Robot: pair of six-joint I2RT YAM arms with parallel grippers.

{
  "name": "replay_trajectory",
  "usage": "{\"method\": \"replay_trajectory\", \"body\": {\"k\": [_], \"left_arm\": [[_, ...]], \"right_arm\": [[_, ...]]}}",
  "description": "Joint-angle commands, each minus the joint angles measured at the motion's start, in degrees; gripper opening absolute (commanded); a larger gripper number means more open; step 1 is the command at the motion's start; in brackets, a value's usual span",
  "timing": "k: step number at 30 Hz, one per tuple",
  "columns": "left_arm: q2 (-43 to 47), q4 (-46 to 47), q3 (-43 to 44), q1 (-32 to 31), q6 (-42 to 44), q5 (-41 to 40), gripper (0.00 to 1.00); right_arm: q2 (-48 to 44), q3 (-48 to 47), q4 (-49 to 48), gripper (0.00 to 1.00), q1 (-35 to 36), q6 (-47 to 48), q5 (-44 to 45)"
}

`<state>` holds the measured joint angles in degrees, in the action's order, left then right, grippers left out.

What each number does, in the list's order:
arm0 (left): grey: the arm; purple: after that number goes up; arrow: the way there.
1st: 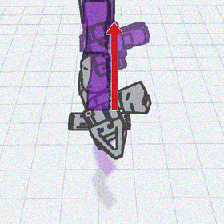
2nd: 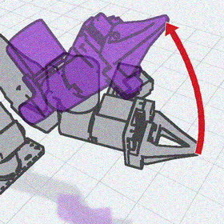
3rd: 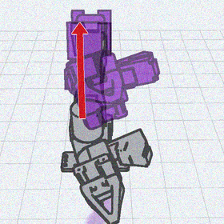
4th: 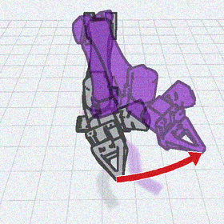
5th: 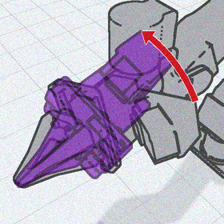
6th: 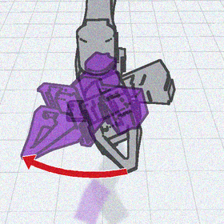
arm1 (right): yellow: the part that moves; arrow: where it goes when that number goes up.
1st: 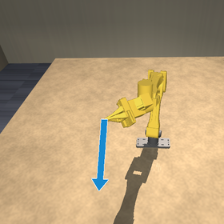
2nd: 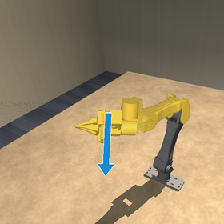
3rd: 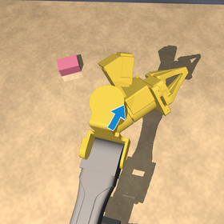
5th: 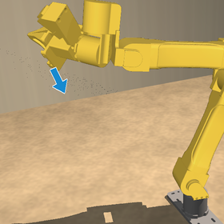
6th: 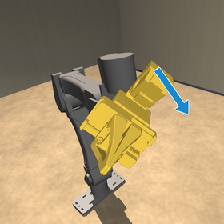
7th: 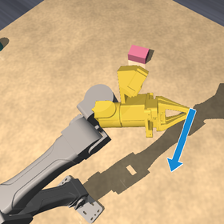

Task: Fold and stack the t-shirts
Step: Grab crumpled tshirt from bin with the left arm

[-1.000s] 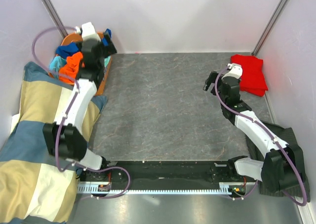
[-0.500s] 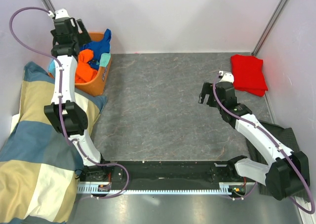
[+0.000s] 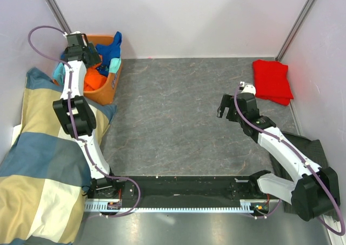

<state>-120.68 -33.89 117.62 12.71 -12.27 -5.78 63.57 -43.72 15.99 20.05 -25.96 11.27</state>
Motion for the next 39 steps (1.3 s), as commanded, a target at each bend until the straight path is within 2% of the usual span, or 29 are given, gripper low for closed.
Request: {"method": "replay_trajectory", "body": {"k": [1,6,10,15,17,18,23,32,39], "left_arm": [[-1.13,4.62,-1.16,-0.14,-1.79,-1.07,0.76],[-1.92,7.86,-5.9,-0.14,-1.7,-3.27,0.68],[-2.71,9.28,-9.07,-0.05,-1.26,-4.06,0.57],[-4.47,9.37,-11.36,-0.05,-1.35,-3.97,0.49],[-4.47,9.63,-12.15,-0.14,-1.35,-3.97,0.14],[-4.39,9.63,-12.24,-0.14,-1.35,-4.5,0.02],[-1.84,10.07,-12.33,-0.05,-0.91,-3.98,0.02],[11.95,9.28,-8.73,-0.84,-2.14,-0.37,0.02],[21.27,9.8,-12.24,-2.77,-2.58,2.61,0.02]], "right_arm": [[-1.78,0.83,0.36,0.98,0.16,-0.94,-0.63],[-1.61,0.92,0.71,0.98,0.25,-0.59,-0.72],[-1.26,0.66,1.06,0.98,0.16,-0.5,-0.9],[-0.64,0.57,1.06,0.98,0.25,-0.5,-1.25],[-0.29,0.57,0.97,0.98,0.25,-0.85,-1.16],[-0.29,0.66,1.06,0.98,0.16,-0.85,-1.42],[0.41,0.75,0.71,0.98,0.25,-1.38,-1.6],[2.08,1.27,-1.13,0.98,0.25,-2.26,-3.79],[2.61,1.62,-2.19,0.98,0.16,-2.96,-5.11]]}}
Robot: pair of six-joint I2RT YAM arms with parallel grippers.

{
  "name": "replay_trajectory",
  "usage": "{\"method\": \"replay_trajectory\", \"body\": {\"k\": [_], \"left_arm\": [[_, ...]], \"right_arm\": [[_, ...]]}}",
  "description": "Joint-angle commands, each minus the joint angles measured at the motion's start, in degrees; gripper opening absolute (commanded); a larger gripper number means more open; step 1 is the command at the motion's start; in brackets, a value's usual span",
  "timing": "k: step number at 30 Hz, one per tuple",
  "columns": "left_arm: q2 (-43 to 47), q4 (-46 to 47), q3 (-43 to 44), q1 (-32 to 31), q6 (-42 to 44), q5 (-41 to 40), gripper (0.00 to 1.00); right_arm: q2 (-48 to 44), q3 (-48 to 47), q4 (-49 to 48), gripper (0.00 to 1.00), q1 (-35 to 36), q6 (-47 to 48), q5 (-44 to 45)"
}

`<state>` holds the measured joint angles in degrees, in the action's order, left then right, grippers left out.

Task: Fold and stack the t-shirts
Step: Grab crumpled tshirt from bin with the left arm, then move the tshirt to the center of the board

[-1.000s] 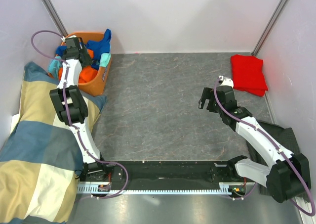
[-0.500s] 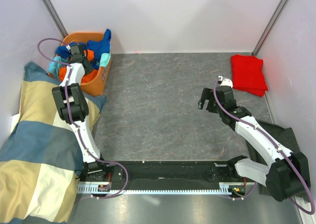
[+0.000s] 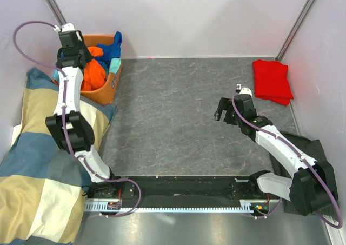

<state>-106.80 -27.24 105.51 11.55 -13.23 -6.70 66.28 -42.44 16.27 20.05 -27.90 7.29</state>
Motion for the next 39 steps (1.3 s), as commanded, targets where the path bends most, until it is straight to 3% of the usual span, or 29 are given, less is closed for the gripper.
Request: {"method": "replay_trajectory", "body": {"k": [1,6,11,15,20,27,35,39], "left_arm": [[8.18,3.16,0.13,-2.05,-1.45,4.23,0.02],[10.91,3.51,3.2,-4.16,-0.65,12.48,0.02],[8.64,2.9,12.5,-8.55,1.71,21.45,0.02],[3.98,0.79,23.92,-13.74,2.95,21.56,0.02],[0.98,-1.23,37.3,-14.01,2.77,18.05,0.02],[3.97,0.17,37.49,-13.22,3.22,16.71,0.02],[1.43,3.34,37.13,-15.15,-4.25,31.2,0.02],[0.46,3.34,34.33,-20.93,-3.2,33.5,0.02]], "right_arm": [[-0.19,0.42,-2.56,0.98,0.25,-0.93,-1.14],[-0.01,0.34,-2.56,0.98,0.25,-0.31,-1.31],[-0.19,0.42,-3.09,0.98,0.25,-0.49,-1.58],[-0.8,0.6,-2.91,0.98,0.25,-0.49,-1.93],[-1.86,0.42,-2.47,0.98,0.25,-0.49,-1.58],[-0.63,-0.81,-2.39,0.98,0.16,0.13,-2.1],[-2.55,-1.86,-1.42,0.98,0.25,0.65,0.88],[-3.79,-4.23,0.51,0.98,0.25,1.79,3.78]]}}
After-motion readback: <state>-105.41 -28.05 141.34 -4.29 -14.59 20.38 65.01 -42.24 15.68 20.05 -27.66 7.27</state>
